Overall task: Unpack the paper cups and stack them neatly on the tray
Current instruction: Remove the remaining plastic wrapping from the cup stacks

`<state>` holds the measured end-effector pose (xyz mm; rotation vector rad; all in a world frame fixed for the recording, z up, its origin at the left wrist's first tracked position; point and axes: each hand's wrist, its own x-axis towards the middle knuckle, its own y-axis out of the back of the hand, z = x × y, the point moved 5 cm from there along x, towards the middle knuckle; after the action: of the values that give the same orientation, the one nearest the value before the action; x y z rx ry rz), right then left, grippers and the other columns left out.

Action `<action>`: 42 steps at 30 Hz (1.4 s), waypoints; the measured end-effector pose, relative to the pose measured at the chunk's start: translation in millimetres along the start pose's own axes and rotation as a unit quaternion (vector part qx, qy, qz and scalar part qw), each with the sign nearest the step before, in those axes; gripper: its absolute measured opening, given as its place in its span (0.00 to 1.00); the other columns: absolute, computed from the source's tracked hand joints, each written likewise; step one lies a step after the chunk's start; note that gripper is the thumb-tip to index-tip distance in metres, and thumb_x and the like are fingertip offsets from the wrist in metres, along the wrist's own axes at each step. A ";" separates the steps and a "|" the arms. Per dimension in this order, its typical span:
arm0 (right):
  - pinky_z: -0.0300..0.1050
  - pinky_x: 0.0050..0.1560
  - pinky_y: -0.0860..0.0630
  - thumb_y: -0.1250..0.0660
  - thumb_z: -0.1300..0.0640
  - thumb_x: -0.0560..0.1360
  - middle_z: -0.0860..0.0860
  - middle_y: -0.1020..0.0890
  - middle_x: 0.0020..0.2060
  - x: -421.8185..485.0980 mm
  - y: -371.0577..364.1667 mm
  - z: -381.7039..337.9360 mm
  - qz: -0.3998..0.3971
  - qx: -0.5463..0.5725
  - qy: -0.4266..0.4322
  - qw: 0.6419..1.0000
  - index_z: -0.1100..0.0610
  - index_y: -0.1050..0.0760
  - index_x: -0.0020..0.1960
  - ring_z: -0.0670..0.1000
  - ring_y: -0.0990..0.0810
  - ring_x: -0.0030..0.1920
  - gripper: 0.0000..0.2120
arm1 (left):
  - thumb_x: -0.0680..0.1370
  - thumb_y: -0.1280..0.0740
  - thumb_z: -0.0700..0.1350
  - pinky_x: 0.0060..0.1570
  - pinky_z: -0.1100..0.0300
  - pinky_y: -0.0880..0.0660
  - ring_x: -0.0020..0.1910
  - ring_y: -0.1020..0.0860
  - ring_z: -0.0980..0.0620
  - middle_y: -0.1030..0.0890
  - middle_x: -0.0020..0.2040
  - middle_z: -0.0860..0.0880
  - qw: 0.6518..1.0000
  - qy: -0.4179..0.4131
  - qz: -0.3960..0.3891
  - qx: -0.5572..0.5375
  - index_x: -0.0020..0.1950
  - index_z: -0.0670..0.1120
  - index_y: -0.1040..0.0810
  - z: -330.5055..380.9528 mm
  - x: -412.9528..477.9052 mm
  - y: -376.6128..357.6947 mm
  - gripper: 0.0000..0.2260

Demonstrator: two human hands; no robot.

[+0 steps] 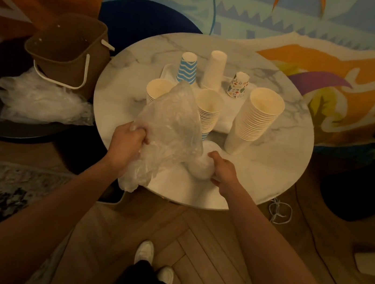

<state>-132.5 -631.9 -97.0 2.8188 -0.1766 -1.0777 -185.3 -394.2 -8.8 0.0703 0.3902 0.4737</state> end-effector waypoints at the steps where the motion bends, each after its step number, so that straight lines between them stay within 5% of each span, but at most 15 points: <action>1: 0.51 0.54 0.27 0.33 0.47 0.72 0.54 0.26 0.57 0.7 0.5 0.2 0.012 -0.020 0.012 1.000 0.60 0.31 0.63 0.55 0.27 0.55 0.25 | 0.72 0.43 0.33 0.32 0.57 0.32 0.31 0.31 0.51 0.30 0.30 0.48 1.000 0.001 -0.001 -0.002 0.32 0.45 0.30 -0.4 0.4 -0.4 0.11; 7: 0.53 0.61 0.27 0.32 0.44 0.68 0.51 0.22 0.54 -30.9 3.7 -34.7 0.103 -0.038 0.253 0.961 0.53 0.26 0.56 0.52 0.25 0.57 0.20 | 0.72 0.43 0.34 0.31 0.58 0.33 0.32 0.31 0.52 0.29 0.31 0.49 1.000 0.002 -0.004 0.000 0.31 0.45 0.30 0.2 -0.3 -0.9 0.11; 10: 0.44 0.57 0.28 0.34 0.40 0.65 0.47 0.23 0.52 -68.7 -7.9 -61.7 0.067 -0.036 0.413 0.907 0.54 0.26 0.55 0.50 0.26 0.55 0.23 | 0.72 0.42 0.34 0.33 0.58 0.32 0.32 0.30 0.52 0.29 0.31 0.49 1.000 -0.010 -0.017 0.001 0.32 0.45 0.30 2.5 -4.2 -0.8 0.11; 13: 0.45 0.61 0.29 0.32 0.39 0.65 0.49 0.26 0.57 -97.5 -27.2 -81.2 0.016 -0.079 0.495 0.865 0.54 0.30 0.60 0.49 0.27 0.59 0.29 | 0.71 0.40 0.35 0.37 0.55 0.29 0.36 0.26 0.50 0.25 0.33 0.48 0.999 -0.032 -0.038 0.011 0.35 0.44 0.27 4.8 -6.0 1.5 0.07; 20: 0.47 0.69 0.33 0.24 0.41 0.61 0.49 0.34 0.69 -116.5 -85.3 -78.8 -0.139 -0.127 0.393 0.900 0.53 0.46 0.73 0.47 0.34 0.69 0.49 | 0.72 0.40 0.33 0.33 0.62 0.28 0.32 0.24 0.54 0.21 0.27 0.53 0.987 -0.080 -0.137 -0.005 0.36 0.44 0.23 13.8 -16.4 17.5 0.10; 23: 0.39 0.61 0.28 0.25 0.52 0.68 0.44 0.27 0.57 -119.2 -105.0 -72.2 -0.187 -0.110 0.332 0.918 0.57 0.44 0.72 0.43 0.27 0.59 0.40 | 0.64 0.39 0.38 0.40 0.56 0.28 0.39 0.25 0.47 0.20 0.34 0.48 0.979 -0.095 -0.182 -0.002 0.41 0.43 0.22 15.4 -13.4 32.0 0.10; 25: 0.37 0.56 0.25 0.26 0.49 0.69 0.44 0.24 0.55 -118.4 -123.5 -66.5 -0.212 -0.099 0.301 0.924 0.56 0.38 0.69 0.43 0.24 0.56 0.35 | 0.62 0.39 0.39 0.42 0.58 0.28 0.40 0.25 0.48 0.21 0.35 0.49 0.970 -0.121 -0.209 0.002 0.41 0.44 0.21 18.2 -8.5 42.3 0.11; 29: 0.54 0.57 0.22 0.29 0.44 0.70 0.51 0.17 0.52 -112.2 -165.5 -65.5 -0.243 -0.059 0.259 0.933 0.52 0.23 0.58 0.51 0.18 0.53 0.20 | 0.64 0.33 0.51 0.51 0.56 0.25 0.48 0.20 0.50 0.18 0.47 0.49 0.956 -0.142 -0.255 0.017 0.53 0.47 0.21 14.0 14.5 71.4 0.19; 33: 0.56 0.59 0.23 0.32 0.50 0.75 0.52 0.16 0.51 -103.6 -208.9 -81.3 -0.220 -0.067 0.270 0.935 0.55 0.21 0.57 0.51 0.18 0.53 0.13 | 0.59 0.22 0.59 0.53 0.62 0.25 0.53 0.22 0.61 0.21 0.55 0.55 0.952 -0.163 -0.208 0.158 0.62 0.50 0.27 12.6 50.1 109.8 0.35; 36: 0.53 0.58 0.23 0.32 0.50 0.74 0.51 0.17 0.51 -92.0 -250.5 -96.5 -0.186 -0.085 0.275 0.939 0.56 0.23 0.56 0.50 0.19 0.52 0.14 | 0.61 0.21 0.55 0.53 0.55 0.26 0.55 0.23 0.54 0.23 0.58 0.52 0.919 -0.184 -0.192 0.291 0.66 0.48 0.32 6.7 86.3 148.0 0.37; 39: 0.51 0.54 0.22 0.30 0.52 0.73 0.53 0.17 0.46 -75.8 -296.5 -105.0 -0.157 -0.099 0.276 0.943 0.60 0.24 0.51 0.51 0.19 0.48 0.12 | 0.68 0.27 0.56 0.53 0.55 0.30 0.59 0.25 0.43 0.24 0.62 0.44 0.858 -0.170 -0.172 0.452 0.70 0.45 0.35 -6.9 135.9 199.9 0.34; 42: 0.44 0.43 0.28 0.30 0.58 0.72 0.50 0.25 0.34 -56.9 -340.3 -106.4 -0.121 -0.122 0.265 0.949 0.62 0.32 0.38 0.47 0.26 0.36 0.12 | 0.74 0.31 0.49 0.53 0.55 0.30 0.58 0.25 0.43 0.23 0.62 0.43 0.812 -0.131 -0.118 0.556 0.69 0.47 0.32 -12.5 188.6 258.8 0.25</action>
<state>-80.8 -280.4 -32.7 2.8194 0.3368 -0.3034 -147.4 -78.2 -46.0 1.2099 0.3523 -0.0730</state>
